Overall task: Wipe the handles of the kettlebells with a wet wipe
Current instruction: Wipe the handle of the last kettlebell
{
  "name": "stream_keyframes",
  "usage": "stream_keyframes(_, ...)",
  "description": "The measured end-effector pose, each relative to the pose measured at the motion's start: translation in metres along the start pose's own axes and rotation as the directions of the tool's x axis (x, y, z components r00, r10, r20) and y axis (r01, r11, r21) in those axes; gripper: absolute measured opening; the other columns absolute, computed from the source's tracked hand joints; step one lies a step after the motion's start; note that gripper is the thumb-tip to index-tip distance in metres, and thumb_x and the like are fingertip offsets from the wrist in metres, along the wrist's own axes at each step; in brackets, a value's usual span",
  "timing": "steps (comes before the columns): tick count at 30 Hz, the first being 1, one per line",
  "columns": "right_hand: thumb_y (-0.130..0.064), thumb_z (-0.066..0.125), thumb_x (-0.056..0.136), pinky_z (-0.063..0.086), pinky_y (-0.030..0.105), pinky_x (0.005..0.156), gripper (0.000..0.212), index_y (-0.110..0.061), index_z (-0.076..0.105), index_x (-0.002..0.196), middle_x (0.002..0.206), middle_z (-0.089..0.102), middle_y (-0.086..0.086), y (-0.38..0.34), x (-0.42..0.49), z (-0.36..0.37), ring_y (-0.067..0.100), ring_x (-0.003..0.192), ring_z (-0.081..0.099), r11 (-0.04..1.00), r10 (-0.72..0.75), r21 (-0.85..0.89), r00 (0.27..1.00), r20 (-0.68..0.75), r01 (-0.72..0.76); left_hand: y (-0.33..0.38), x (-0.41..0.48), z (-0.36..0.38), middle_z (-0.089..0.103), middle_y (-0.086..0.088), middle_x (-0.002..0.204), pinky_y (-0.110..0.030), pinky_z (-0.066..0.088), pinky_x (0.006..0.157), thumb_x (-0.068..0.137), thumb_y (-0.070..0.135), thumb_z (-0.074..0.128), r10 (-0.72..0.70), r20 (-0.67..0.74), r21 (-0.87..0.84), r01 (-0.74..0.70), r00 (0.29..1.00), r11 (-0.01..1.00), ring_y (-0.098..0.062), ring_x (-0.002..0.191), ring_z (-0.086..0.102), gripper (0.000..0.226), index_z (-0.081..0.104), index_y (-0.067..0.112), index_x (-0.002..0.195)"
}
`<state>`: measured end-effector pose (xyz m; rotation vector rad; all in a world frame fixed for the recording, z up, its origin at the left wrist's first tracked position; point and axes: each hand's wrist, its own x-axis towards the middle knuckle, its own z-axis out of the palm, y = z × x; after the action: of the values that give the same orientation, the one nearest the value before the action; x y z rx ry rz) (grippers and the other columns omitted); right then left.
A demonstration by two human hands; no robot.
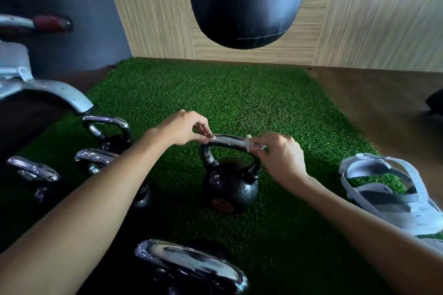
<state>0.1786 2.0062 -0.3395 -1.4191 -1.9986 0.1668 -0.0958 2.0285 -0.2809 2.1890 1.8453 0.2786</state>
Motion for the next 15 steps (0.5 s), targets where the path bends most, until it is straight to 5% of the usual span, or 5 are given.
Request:
stream_keyframes(6,-0.033,0.073,0.091,0.054,0.025,0.060,0.014,-0.034,0.080,0.104,0.103,0.078,-0.013,-0.026,0.009,0.003,0.005,0.064,0.064,0.991,0.029,0.130,0.999,0.014,-0.031,0.014,0.009,-0.012,0.073,0.018,0.096,-0.030,0.047,0.074,0.075,0.037,0.086,-0.062,0.081,0.092,0.055,0.995,0.994,-0.006,0.089,0.065,0.020,0.075,0.036,0.092)
stream_keyframes(12,-0.029,0.075,0.090,0.026,0.008,0.045,0.027,-0.031,0.076,0.116,0.106,0.078,-0.010,0.000,-0.040,0.009,-0.012,0.050,0.043,0.965,0.207,0.189,0.969,-0.131,-0.181,0.007,0.000,0.001,0.075,0.016,0.095,-0.029,0.047,0.074,0.081,0.029,0.084,-0.047,-0.010,0.021,0.048,0.999,0.999,-0.006,0.091,0.068,0.017,0.074,0.033,0.094)
stream_keyframes(15,-0.031,0.074,0.091,0.024,0.013,0.043,0.027,-0.034,0.075,0.118,0.096,0.079,-0.008,-0.001,-0.035,0.008,-0.006,0.044,0.043,0.952,0.263,0.185,0.960,-0.099,-0.242,0.000,-0.003,0.006,0.075,0.017,0.096,-0.026,0.045,0.071,0.082,0.031,0.084,-0.055,-0.049,-0.025,0.053,0.997,0.998,-0.007,0.094,0.069,0.017,0.074,0.035,0.095)
